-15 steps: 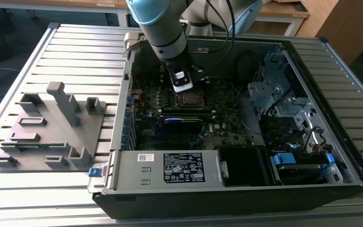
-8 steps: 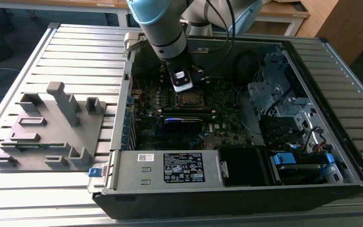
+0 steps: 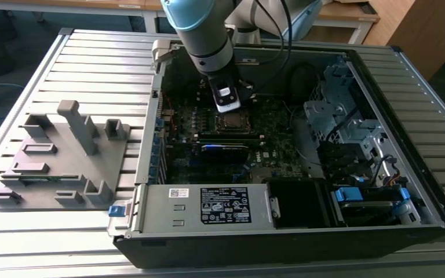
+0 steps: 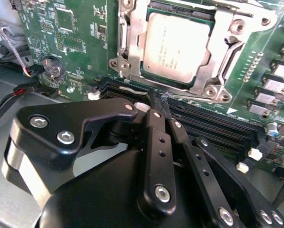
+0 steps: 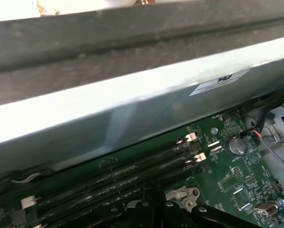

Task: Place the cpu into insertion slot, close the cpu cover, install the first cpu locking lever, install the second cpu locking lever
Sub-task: 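Install the first cpu locking lever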

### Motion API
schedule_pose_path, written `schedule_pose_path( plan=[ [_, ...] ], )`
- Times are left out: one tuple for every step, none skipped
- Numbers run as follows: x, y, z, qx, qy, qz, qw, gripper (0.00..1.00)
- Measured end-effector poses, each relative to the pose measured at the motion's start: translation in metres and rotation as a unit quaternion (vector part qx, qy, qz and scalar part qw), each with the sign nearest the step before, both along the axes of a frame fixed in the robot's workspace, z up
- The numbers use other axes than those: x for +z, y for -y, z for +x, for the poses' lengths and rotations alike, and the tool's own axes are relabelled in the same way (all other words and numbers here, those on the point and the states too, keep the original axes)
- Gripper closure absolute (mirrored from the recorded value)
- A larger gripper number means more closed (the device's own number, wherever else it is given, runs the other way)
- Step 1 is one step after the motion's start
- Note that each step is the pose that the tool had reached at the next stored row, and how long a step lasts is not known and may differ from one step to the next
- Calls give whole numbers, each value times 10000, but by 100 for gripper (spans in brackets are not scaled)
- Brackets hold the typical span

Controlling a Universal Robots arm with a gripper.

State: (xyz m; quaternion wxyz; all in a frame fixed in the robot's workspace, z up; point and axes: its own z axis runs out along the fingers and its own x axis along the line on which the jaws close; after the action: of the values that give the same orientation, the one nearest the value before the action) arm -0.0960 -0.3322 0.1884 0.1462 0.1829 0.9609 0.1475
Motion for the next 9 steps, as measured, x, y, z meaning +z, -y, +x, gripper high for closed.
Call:
schedule_pose_path(
  plan=[
    [-1,0,11,-1,0,1,10000,90],
    [-1,0,12,-1,0,0,10000,90],
    [-1,0,12,-2,0,0,10000,90],
    [0,0,12,-2,0,0,10000,90],
    [0,-1,13,-2,0,-1,10000,90],
    [-1,-2,14,-2,0,-1,10000,90],
    [-2,-3,21,-1,0,-1,10000,90],
    [-2,-5,28,-1,0,-1,10000,90],
    [-3,-5,35,-2,0,0,10000,90]
  ],
)
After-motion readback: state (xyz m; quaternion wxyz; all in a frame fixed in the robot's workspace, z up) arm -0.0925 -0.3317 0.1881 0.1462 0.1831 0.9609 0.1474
